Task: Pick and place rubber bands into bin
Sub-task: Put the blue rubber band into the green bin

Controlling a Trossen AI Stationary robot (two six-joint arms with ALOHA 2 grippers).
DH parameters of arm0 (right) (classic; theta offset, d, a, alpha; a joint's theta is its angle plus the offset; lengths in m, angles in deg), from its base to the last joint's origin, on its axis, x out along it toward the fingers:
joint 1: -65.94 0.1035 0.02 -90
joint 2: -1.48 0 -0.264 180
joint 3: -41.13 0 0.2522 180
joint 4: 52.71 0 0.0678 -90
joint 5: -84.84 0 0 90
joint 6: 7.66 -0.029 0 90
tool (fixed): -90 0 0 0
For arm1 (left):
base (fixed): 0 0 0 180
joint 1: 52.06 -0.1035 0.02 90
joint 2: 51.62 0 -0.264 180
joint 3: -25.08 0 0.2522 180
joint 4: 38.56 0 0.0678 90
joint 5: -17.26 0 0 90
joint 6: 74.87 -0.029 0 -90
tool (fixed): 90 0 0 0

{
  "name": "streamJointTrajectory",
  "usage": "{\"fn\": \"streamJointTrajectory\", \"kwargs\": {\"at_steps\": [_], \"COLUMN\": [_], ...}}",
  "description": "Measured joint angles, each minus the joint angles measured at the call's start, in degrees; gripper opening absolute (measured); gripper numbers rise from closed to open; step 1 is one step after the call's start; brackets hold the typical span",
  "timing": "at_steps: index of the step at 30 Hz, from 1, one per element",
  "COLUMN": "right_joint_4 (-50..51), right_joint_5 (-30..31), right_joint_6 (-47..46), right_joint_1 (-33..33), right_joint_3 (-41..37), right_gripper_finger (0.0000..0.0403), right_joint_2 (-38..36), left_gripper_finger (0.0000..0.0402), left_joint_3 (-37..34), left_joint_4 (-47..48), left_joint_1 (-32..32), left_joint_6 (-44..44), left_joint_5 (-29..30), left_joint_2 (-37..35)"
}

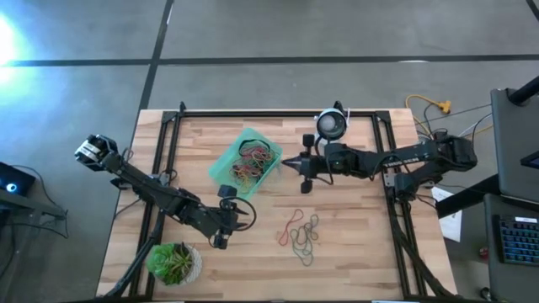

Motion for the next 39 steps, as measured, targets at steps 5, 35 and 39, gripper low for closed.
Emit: {"fn": "streamJointTrajectory", "kwargs": {"at_steps": [5,35,39], "right_joint_4": [-7.25,21.39,21.93], "right_joint_5": [-0.13,-0.24,-3.06], "right_joint_6": [0.96,-14.32,-14.5], "right_joint_1": [-1.33,-9.91,-9.87], "right_joint_3": [0.0,33.46,33.7], "right_gripper_finger": [0.0009,0.0011,0.0032], "right_joint_2": [4.32,31.65,30.88], "left_gripper_finger": [0.0125,0.0125,0.0125], "left_joint_3": [0.0,-0.68,-0.66], "left_joint_4": [0.04,0.02,-0.42], "left_joint_1": [0.04,0.0,-0.02], "left_joint_6": [0.0,0.0,0.0], "left_joint_5": [-0.01,0.0,0.0], "left_joint_2": [0.0,0.02,0.02]}}
